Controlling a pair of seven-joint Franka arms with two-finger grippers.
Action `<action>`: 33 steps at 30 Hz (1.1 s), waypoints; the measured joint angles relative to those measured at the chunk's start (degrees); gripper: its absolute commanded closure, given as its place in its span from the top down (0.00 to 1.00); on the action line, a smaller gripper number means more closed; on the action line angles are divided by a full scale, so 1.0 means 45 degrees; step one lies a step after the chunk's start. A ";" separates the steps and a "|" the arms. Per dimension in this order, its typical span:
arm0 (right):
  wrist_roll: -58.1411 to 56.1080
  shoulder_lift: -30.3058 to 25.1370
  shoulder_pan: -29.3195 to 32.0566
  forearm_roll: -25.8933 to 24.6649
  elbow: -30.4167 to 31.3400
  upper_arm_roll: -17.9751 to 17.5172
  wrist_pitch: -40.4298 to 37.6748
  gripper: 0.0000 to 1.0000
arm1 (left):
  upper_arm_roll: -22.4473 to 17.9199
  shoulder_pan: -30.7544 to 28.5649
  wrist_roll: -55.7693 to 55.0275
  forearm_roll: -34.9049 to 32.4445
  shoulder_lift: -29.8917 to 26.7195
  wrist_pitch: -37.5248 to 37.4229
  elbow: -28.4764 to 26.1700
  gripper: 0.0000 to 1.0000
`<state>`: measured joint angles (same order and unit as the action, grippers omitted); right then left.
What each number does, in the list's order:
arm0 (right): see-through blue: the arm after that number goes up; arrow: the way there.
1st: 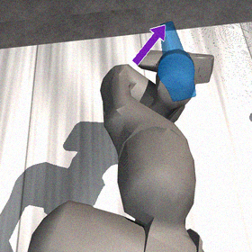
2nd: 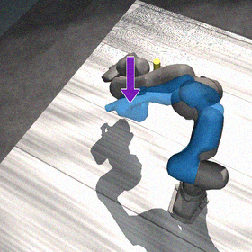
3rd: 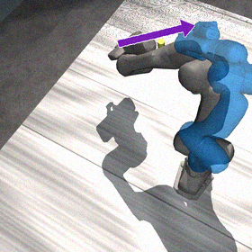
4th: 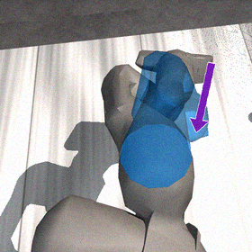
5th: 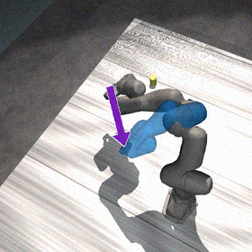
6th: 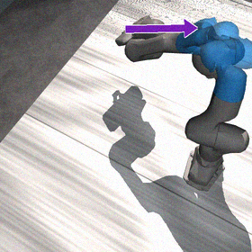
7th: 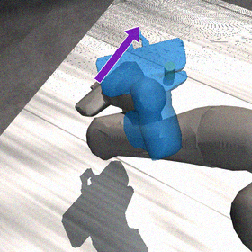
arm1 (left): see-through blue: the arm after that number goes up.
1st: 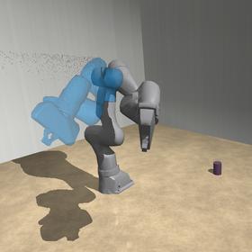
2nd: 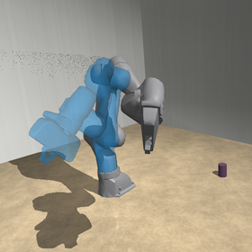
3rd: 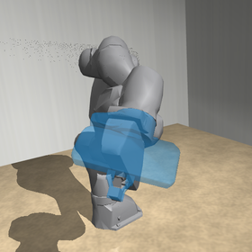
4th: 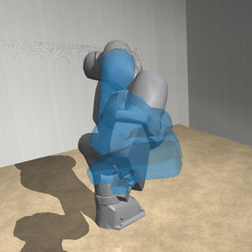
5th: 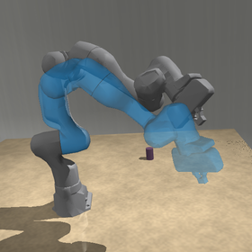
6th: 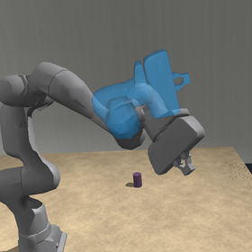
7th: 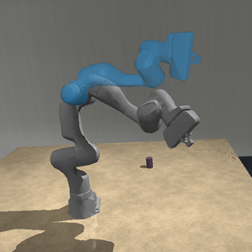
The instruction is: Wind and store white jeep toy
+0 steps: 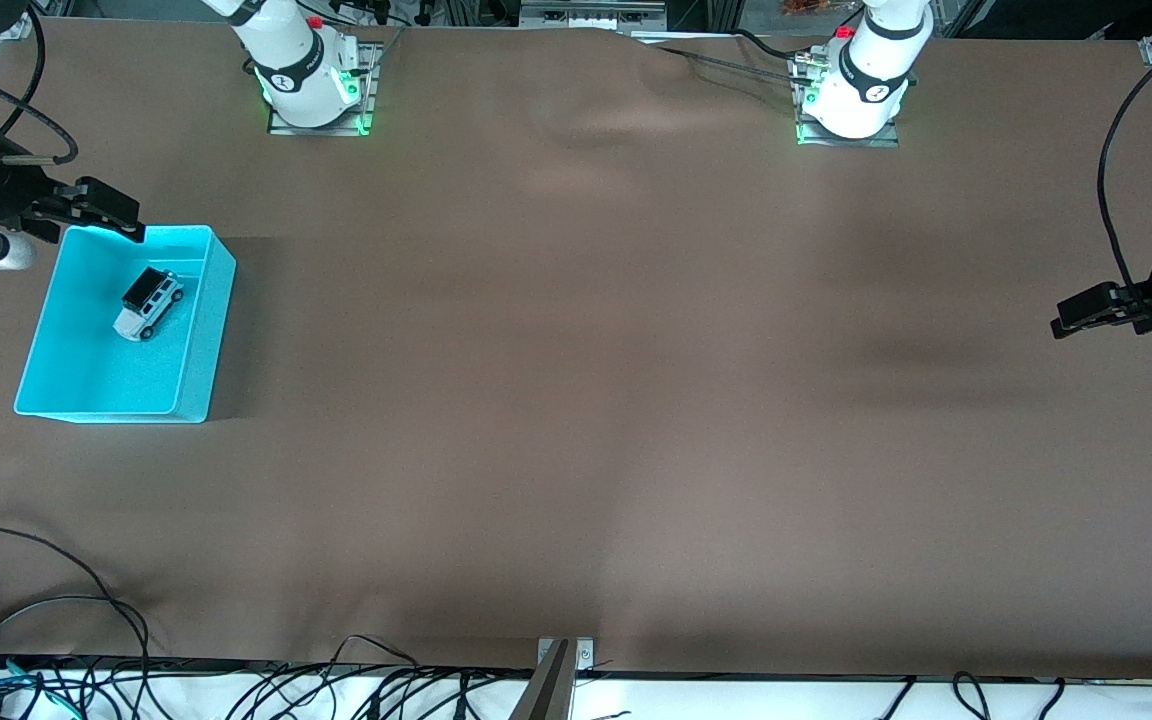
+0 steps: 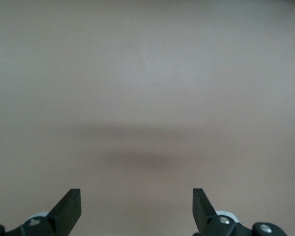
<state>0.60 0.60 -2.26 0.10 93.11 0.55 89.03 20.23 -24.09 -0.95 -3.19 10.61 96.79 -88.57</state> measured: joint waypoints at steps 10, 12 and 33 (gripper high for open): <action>-0.0003 0.0074 0.0001 0.0000 0.0053 0.0001 0.0424 1.00 | 0.0000 0.0000 0.0000 0.0000 0.0004 0.0000 0.0000 1.00; -0.0003 0.0086 0.0008 0.0000 0.0053 0.0006 0.0438 1.00 | 0.0000 0.0000 0.0000 0.0000 0.0005 0.0000 0.0000 1.00; 0.0001 0.0127 0.0034 -0.0002 0.0060 0.0071 0.0520 1.00 | 0.0001 0.0002 0.0000 0.0000 0.0023 0.0000 0.0000 1.00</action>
<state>0.61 1.17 -2.11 0.09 93.38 0.87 91.37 20.23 -24.09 -0.95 -3.19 10.71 96.79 -88.57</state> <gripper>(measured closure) 0.000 0.000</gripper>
